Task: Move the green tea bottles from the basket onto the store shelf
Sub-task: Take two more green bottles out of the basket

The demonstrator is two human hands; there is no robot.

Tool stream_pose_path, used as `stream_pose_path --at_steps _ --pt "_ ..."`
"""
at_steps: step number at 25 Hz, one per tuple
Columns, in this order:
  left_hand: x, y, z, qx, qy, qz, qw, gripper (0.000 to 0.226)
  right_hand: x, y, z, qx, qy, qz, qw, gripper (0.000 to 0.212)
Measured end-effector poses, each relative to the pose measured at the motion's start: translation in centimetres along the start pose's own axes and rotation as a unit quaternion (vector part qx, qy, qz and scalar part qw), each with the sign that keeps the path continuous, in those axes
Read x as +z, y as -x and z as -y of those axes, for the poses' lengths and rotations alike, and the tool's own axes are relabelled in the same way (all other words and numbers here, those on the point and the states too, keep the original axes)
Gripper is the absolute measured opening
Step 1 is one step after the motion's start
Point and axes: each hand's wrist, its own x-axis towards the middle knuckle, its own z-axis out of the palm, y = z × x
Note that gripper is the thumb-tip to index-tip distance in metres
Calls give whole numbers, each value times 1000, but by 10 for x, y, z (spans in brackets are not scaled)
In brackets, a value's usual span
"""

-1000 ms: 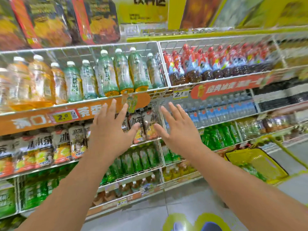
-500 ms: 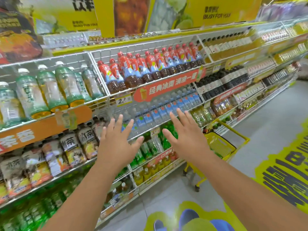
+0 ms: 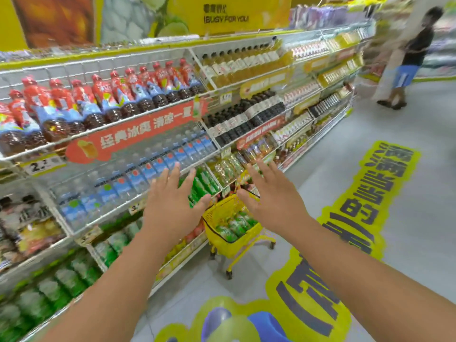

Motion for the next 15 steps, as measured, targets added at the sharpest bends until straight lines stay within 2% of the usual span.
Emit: stream_pose_path --at_steps 3,8,15 --pt "12 -24 -54 29 -1 -10 1000 81 -11 -8 -54 12 8 -10 1000 95" --pt "37 -82 -113 64 13 -22 998 80 -18 -35 -121 35 -2 -21 999 96" --pt "75 -207 -167 100 26 -39 994 81 -5 -121 -202 58 23 -61 996 85"
